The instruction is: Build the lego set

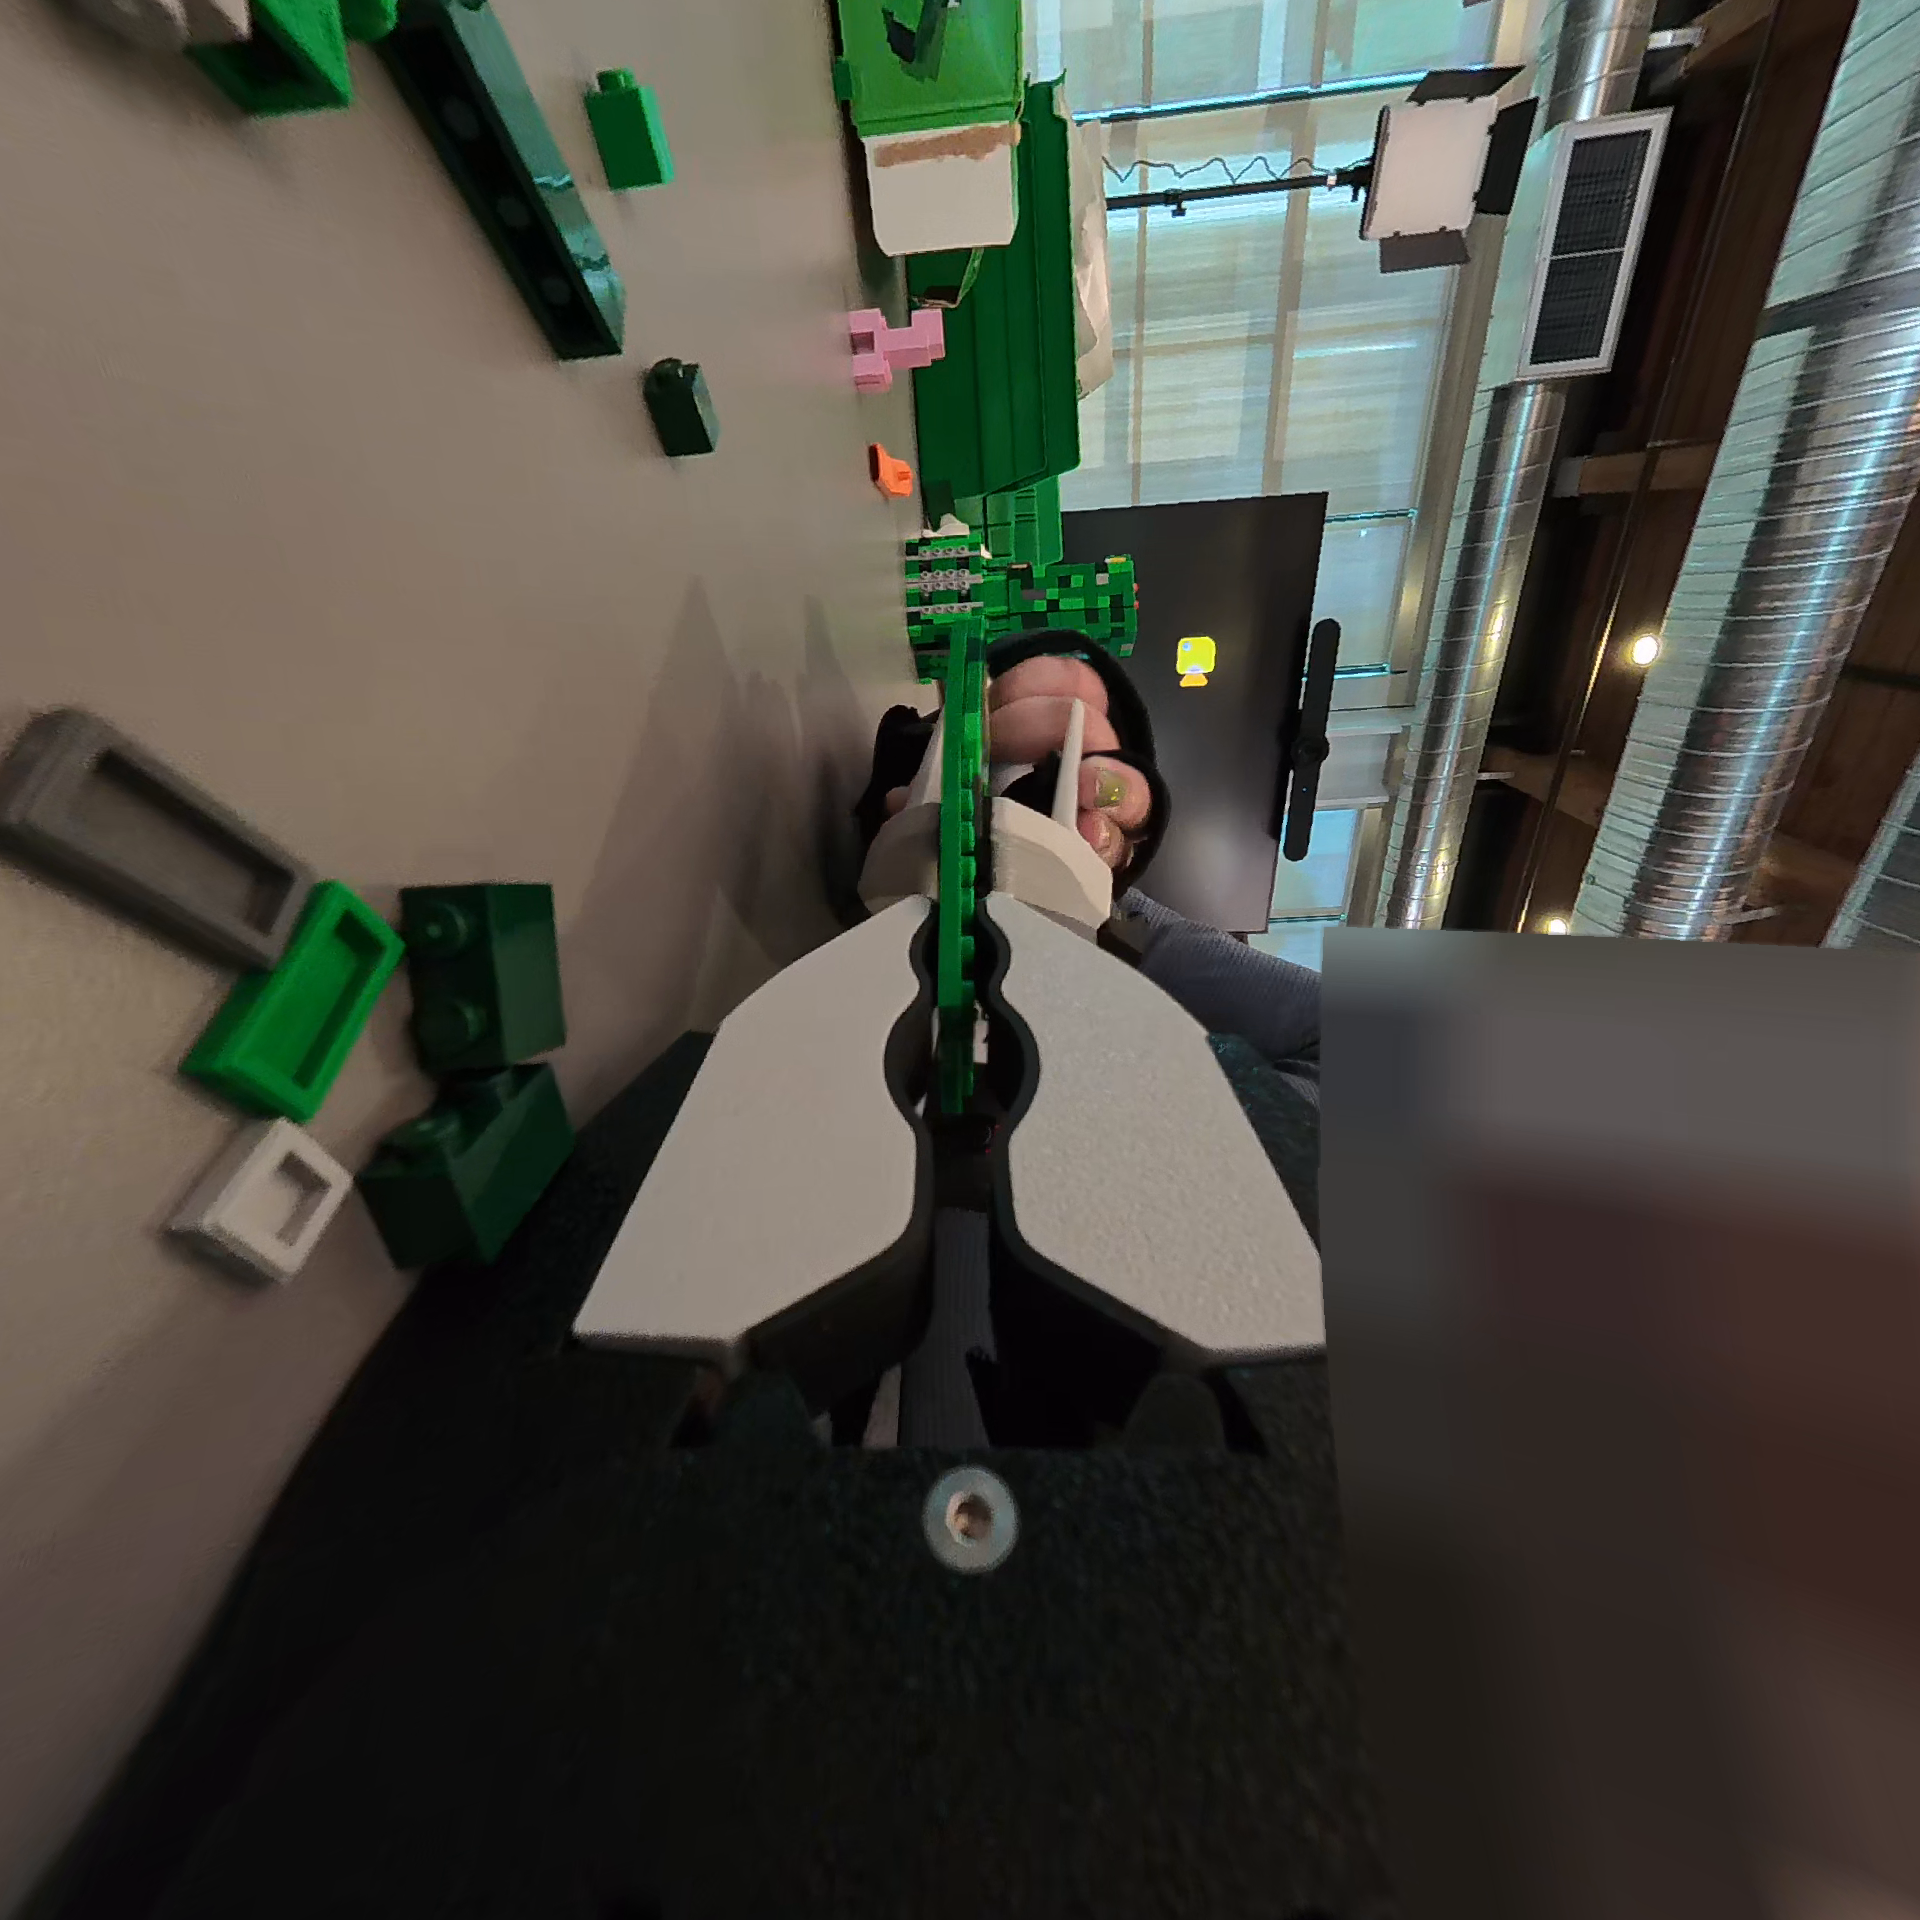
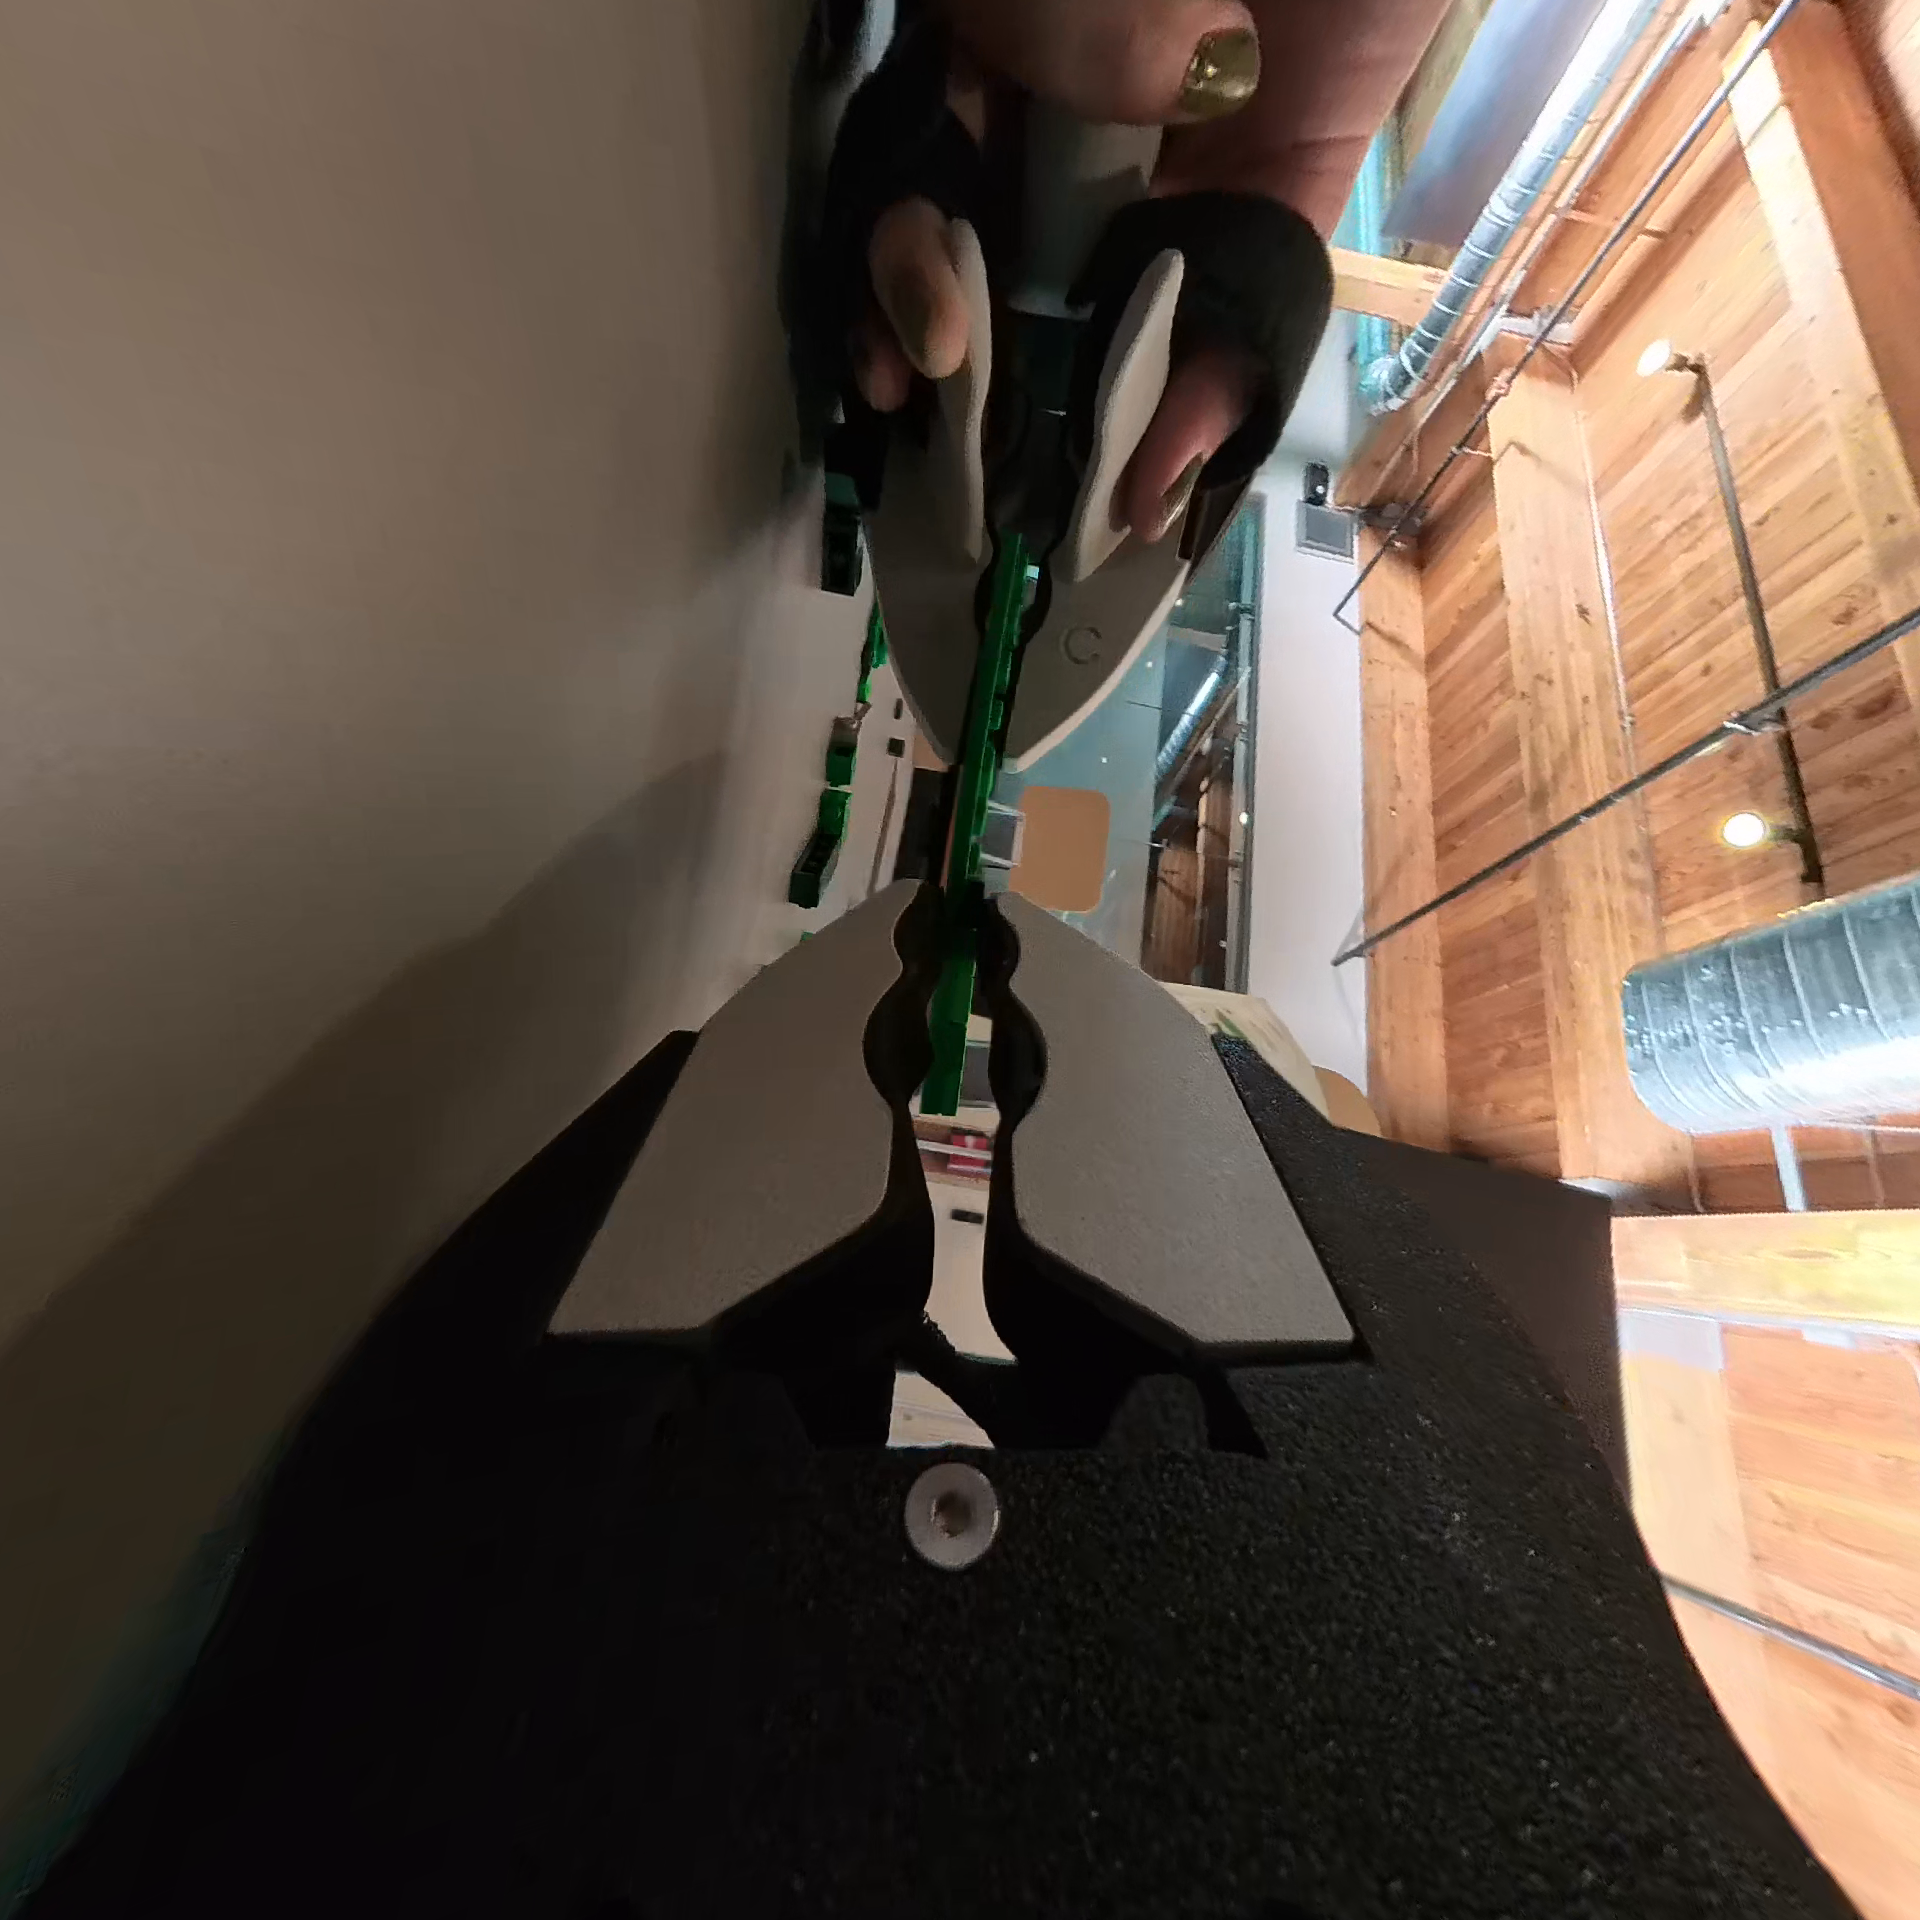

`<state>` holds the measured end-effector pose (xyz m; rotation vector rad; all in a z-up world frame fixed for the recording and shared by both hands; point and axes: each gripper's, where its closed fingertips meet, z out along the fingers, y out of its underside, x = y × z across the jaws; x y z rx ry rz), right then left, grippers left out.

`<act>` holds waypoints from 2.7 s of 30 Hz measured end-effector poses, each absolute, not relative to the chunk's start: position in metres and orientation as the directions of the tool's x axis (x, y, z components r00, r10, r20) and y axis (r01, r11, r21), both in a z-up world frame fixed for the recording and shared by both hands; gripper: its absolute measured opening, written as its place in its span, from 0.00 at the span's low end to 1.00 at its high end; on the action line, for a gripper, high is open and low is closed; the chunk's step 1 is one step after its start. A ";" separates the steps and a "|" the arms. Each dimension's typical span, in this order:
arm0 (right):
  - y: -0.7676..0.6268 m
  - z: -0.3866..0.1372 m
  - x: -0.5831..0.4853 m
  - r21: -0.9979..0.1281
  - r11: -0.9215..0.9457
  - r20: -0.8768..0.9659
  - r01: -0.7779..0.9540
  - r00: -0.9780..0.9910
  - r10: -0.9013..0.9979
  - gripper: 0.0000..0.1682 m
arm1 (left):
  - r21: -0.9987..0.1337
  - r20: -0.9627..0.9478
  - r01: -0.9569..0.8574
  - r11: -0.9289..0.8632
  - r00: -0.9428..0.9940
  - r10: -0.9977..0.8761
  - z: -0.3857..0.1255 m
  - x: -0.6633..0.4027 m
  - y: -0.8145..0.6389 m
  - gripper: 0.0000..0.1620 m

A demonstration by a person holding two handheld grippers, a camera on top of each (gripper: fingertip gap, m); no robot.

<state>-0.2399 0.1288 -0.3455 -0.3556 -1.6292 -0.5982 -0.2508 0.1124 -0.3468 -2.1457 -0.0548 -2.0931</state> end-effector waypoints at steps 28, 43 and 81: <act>0.202 -0.281 -0.171 -0.964 0.260 0.234 0.058 0.652 0.721 0.24 | -0.217 0.975 -0.131 -0.968 0.017 -0.221 -0.350 -0.256 0.112 0.03; 0.201 -0.279 -0.169 -0.964 0.265 0.211 0.011 0.638 0.741 0.16 | -0.239 0.970 -0.134 -0.962 0.013 -0.243 -0.350 -0.255 0.111 0.03; 0.195 -0.283 -0.175 -0.955 0.293 0.265 0.054 0.606 0.750 0.06 | -0.238 0.971 -0.131 -0.962 -0.001 -0.240 -0.349 -0.256 0.110 0.03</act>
